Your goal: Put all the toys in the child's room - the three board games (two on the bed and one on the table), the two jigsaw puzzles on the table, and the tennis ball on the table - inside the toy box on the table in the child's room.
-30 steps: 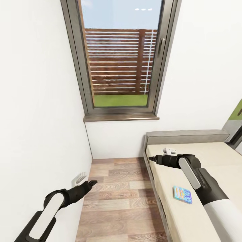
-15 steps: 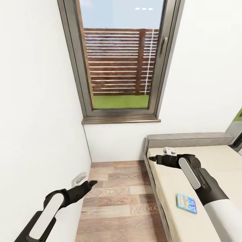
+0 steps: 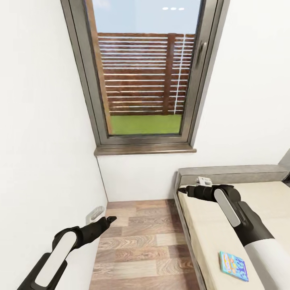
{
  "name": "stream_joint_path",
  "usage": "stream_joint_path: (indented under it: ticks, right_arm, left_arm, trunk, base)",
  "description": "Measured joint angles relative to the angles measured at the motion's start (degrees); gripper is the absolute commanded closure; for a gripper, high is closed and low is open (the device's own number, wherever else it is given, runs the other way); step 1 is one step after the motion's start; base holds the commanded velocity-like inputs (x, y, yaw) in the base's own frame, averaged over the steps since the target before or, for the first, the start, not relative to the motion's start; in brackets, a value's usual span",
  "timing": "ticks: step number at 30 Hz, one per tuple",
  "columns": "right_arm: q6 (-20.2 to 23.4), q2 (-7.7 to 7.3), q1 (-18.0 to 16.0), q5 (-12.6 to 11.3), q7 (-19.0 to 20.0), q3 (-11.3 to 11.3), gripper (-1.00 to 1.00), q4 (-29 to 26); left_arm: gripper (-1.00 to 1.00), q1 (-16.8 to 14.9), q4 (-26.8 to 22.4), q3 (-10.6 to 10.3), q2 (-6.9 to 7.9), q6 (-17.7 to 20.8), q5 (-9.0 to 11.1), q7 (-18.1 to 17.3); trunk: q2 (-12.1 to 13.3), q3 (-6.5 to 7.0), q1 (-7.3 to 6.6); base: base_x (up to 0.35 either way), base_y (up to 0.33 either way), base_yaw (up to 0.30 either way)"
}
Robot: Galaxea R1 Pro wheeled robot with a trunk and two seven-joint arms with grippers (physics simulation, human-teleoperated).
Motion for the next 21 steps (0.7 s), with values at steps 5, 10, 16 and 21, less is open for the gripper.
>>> stream_joint_path:
  ticks: [5,10,16,21]
  right_arm:
    - [0.0,0.0,0.0,0.0,0.0,0.0,-1.0,0.0]
    - [0.0,0.0,0.0,0.0,0.0,0.0,-1.0,0.0]
    - [0.0,0.0,0.0,0.0,0.0,0.0,-1.0,0.0]
    - [0.0,0.0,0.0,0.0,0.0,0.0,-1.0,0.0]
  left_arm:
    - [-1.0,0.0,0.0,0.0,0.0,0.0,0.0,0.0]
    - [-1.0,0.0,0.0,0.0,0.0,0.0,0.0,0.0]
    - [-1.0,0.0,0.1,-0.1,0.0,0.0,0.0,0.0]
    - [-1.0,0.0,0.0,-0.1,0.0,0.0,0.0,0.0]
  trunk:
    - [0.0,0.0,0.0]
    - [0.0,0.0,0.0]
    - [0.0,0.0,0.01]
    - [0.0,0.0,0.02]
  base:
    - [0.327,0.0,0.0]
    - [0.329,0.0,0.0]
    - [0.293,0.0,0.0]
    - [0.144,0.0,0.0]
